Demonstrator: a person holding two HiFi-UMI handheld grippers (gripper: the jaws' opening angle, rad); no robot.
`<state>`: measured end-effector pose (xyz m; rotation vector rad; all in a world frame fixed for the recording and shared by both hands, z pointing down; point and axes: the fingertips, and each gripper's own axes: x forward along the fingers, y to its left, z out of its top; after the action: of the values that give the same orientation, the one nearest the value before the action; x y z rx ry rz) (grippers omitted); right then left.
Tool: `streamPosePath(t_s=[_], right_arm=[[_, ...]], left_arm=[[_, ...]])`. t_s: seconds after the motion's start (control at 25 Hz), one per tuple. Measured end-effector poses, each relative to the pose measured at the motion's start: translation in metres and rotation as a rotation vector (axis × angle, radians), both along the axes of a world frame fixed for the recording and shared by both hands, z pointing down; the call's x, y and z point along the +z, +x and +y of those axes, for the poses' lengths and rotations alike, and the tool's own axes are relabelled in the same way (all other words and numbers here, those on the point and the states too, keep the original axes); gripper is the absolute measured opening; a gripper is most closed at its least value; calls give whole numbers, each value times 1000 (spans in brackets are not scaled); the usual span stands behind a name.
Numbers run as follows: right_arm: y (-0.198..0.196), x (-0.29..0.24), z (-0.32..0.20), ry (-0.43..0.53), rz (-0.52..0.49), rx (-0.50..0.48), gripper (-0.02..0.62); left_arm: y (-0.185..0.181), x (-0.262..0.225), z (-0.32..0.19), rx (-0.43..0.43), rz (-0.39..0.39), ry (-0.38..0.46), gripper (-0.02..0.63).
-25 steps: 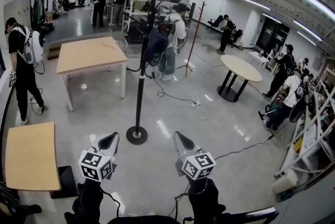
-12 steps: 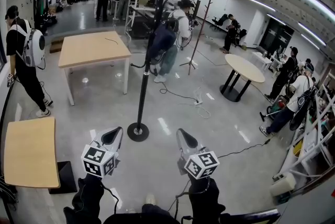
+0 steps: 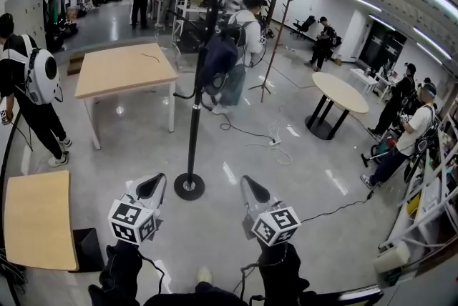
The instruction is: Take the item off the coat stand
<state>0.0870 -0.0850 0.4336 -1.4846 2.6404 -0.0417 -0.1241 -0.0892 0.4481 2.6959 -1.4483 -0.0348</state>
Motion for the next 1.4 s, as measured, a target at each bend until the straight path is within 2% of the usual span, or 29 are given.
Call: streamPosePath(t_s=[0.6,1.04,1.4], right_arm=[[34,3,-119,-6,30,-82,2],[42,16,-164,-19,2,-109,2],[41,14,-202,-9,-2,-112,2]], left_arm=[[41,-7,-101,-78,-22,0,3],[50,3,-137,-116,-38,-17,3],[50,1,-176,-106,-41,-4,3]])
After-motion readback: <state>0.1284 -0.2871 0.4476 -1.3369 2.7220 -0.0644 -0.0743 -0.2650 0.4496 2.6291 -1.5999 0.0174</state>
